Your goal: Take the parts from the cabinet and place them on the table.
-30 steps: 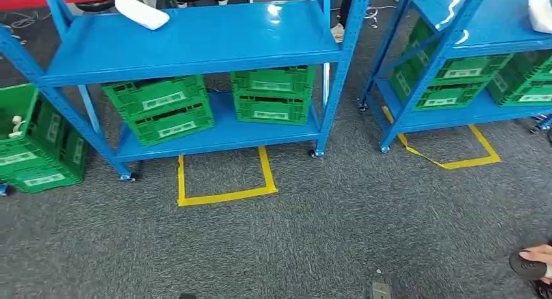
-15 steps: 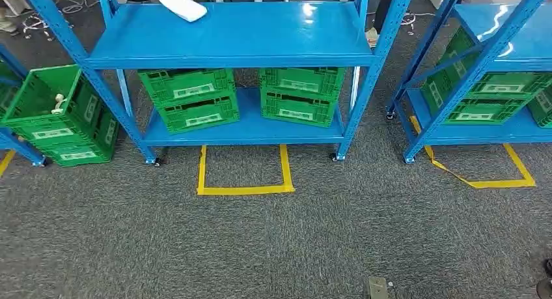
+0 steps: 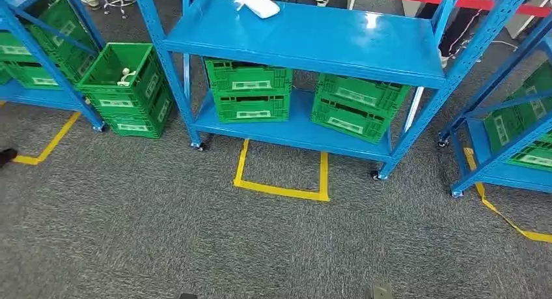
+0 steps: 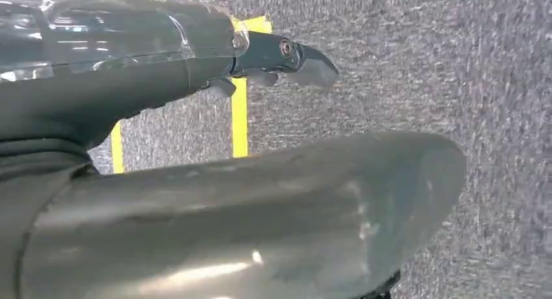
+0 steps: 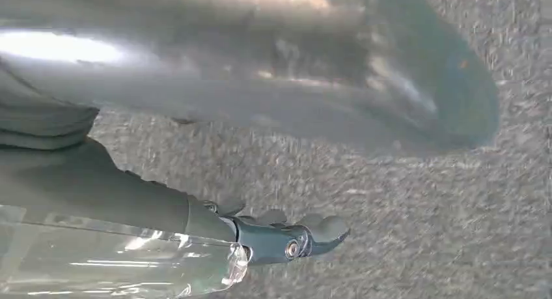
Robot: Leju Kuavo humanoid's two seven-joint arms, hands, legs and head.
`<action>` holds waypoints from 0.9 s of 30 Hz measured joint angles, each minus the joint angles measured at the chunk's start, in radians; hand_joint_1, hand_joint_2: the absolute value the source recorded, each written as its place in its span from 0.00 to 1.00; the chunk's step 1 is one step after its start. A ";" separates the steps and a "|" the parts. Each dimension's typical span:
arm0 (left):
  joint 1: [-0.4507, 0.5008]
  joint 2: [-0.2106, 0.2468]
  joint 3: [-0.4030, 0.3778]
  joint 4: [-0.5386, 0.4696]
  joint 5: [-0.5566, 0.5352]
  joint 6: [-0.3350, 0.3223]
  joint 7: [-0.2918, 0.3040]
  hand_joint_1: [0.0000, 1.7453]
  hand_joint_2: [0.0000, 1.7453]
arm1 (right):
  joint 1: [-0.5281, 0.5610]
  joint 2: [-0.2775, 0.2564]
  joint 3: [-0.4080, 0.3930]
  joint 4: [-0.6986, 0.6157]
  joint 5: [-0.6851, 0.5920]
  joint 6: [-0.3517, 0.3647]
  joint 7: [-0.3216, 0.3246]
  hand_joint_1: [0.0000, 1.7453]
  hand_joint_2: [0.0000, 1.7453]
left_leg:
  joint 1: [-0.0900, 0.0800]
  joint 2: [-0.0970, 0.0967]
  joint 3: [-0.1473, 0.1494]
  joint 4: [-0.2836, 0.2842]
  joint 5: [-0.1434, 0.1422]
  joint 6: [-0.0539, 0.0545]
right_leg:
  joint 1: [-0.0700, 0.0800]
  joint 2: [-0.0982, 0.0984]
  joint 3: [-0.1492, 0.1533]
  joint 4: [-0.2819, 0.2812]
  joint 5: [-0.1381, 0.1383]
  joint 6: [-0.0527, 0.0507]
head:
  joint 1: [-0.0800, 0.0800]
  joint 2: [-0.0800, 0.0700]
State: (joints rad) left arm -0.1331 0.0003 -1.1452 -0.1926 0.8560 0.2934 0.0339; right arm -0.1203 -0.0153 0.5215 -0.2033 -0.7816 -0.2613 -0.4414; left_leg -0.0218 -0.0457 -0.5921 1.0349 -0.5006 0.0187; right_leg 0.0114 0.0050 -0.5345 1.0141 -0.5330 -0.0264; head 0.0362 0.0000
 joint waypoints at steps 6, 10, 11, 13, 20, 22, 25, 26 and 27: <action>0.002 0.001 0.000 0.000 -0.001 -0.008 0.002 0.00 1.00 | 0.008 0.000 -0.001 0.001 -0.002 0.010 0.043 0.00 1.00 | 0.005 0.013 0.004 -0.002 -0.007 0.002 | 0.002 0.006 0.004 -0.011 -0.001 0.025 | 0.000 0.000; 0.002 -0.001 0.000 0.000 -0.009 -0.020 0.002 0.00 1.00 | 0.016 0.000 0.000 0.002 0.016 0.014 0.105 0.00 1.00 | 0.005 0.019 0.006 -0.005 -0.006 0.000 | 0.002 0.010 0.005 -0.010 0.000 0.024 | -0.001 0.000; 0.002 -0.001 0.000 0.000 -0.010 -0.021 0.002 0.00 1.00 | 0.016 0.000 0.000 0.002 0.018 0.014 0.109 0.00 1.00 | 0.005 0.021 0.006 -0.006 -0.006 0.000 | 0.002 0.011 0.004 -0.010 -0.001 0.023 | -0.001 0.000; 0.002 -0.001 0.000 0.000 -0.011 -0.021 0.002 0.00 1.00 | 0.016 0.000 0.001 0.003 0.019 0.013 0.118 0.00 1.00 | 0.005 0.024 0.006 -0.006 -0.008 -0.002 | 0.002 0.014 0.004 -0.009 -0.002 0.022 | -0.001 0.000; 0.002 -0.004 0.000 0.000 -0.015 -0.026 0.006 0.00 1.00 | 0.018 -0.001 0.003 0.003 0.030 0.010 0.173 0.00 0.00 | 0.005 0.025 0.006 -0.007 -0.010 -0.003 | 0.002 0.017 0.005 -0.011 -0.003 0.020 | 0.000 0.000; 0.002 -0.004 0.000 0.000 -0.015 -0.026 0.011 0.00 1.00 | 0.018 0.000 0.004 0.003 0.040 0.007 0.173 0.00 0.00 | 0.005 0.025 0.006 -0.007 -0.010 -0.003 | 0.002 0.017 0.005 -0.011 -0.003 0.020 | 0.000 0.000; 0.002 -0.004 0.000 0.000 -0.015 -0.026 0.011 0.00 1.00 | 0.018 0.000 0.007 0.003 0.054 0.003 0.172 0.00 0.00 | 0.004 0.025 0.006 -0.007 -0.010 -0.003 | 0.001 0.017 0.005 -0.011 -0.003 0.020 | 0.001 0.000; 0.002 -0.004 0.000 0.000 -0.015 -0.026 0.011 0.00 1.00 | 0.018 0.000 0.012 0.003 0.061 0.001 0.171 0.00 0.00 | 0.004 0.025 0.006 -0.007 -0.010 -0.003 | 0.001 0.017 0.005 -0.012 -0.003 0.020 | 0.000 0.000; 0.002 -0.004 0.000 0.000 -0.015 -0.026 0.011 0.00 1.00 | 0.018 0.000 0.015 0.003 0.064 -0.002 0.170 0.00 0.00 | 0.004 0.024 0.006 -0.007 -0.010 -0.003 | 0.001 0.017 0.005 -0.012 -0.003 0.020 | 0.001 0.000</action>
State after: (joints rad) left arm -0.1315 -0.0034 -1.1452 -0.1926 0.8408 0.2674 0.0454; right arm -0.1019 -0.0156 0.5363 -0.1999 -0.7172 -0.2636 -0.2716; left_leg -0.0178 -0.0212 -0.5859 1.0280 -0.5105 0.0157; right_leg 0.0124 0.0221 -0.5293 1.0026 -0.5362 -0.0065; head 0.0370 0.0000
